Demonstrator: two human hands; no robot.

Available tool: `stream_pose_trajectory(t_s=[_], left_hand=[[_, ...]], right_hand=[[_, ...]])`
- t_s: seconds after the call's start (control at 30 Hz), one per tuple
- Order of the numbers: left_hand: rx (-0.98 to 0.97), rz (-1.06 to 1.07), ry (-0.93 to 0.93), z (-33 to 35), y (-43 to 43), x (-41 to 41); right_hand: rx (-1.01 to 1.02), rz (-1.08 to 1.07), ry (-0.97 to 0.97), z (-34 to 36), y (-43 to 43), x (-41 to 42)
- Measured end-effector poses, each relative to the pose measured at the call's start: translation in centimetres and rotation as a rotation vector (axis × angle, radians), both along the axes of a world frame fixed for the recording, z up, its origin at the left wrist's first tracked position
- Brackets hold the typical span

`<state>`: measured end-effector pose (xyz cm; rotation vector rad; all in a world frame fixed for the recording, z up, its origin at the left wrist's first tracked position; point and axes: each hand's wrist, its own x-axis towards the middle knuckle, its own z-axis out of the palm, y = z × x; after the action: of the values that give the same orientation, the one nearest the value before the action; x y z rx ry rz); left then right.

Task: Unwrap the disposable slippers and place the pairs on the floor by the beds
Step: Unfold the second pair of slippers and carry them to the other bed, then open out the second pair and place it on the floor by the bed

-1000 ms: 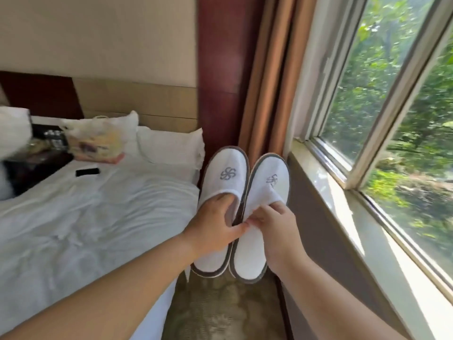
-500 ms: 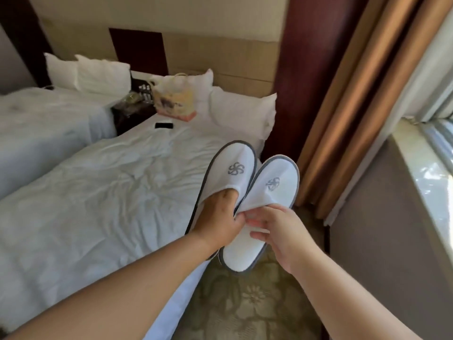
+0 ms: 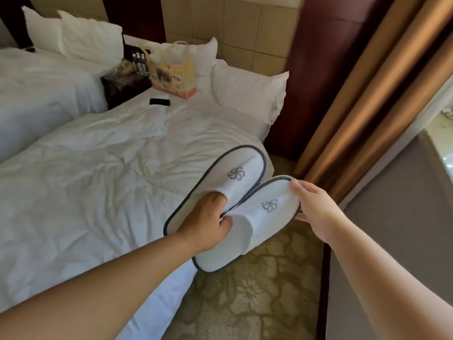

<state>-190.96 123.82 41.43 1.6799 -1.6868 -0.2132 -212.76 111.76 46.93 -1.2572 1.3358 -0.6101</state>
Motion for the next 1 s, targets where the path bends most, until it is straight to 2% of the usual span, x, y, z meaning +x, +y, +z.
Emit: stream_pose_trajectory(t_s=[0.37,0.53,0.6,0.67,0.73,0.77,0.87,0.93,1.0], left_hand=[[0.216,0.175,0.073,-11.2,-3.4,3.0],[0.313,0.270,0.112,-18.7,-3.6,2.7],[0.365,0.268,0.091,-22.2,-3.3,2.4],[0.407,0.262,0.067,-25.8,-2.8,1.9],[0.447,0.242,0.061,-29.3,-2.3,1.0],[0.459,0.222,0.074,-31.2,-2.2,0.6],[0.550,0.226,0.101,-37.9,-2.2,-1.0],[0.751,0.231,0.064,-41.7,-2.4,-1.8],[0.842,0.210,0.078,-45.8,-1.8,-2.7]], right_hand=[[0.315,0.157,-0.114,-15.1,-6.8,3.9],[0.409,0.321,0.030,-23.3,-8.4,4.6],[0.211,0.449,0.239,-26.6,-8.4,4.8],[-0.221,0.520,0.469,-29.0,-7.9,5.0],[-0.623,0.626,0.355,-30.6,-6.6,5.7],[-0.735,0.724,0.250,-31.3,-5.7,6.3],[-0.817,1.075,0.105,-35.4,-2.1,7.6],[-0.748,1.285,0.178,-38.2,-0.2,8.1],[-0.698,1.383,0.326,-42.5,0.9,7.8]])
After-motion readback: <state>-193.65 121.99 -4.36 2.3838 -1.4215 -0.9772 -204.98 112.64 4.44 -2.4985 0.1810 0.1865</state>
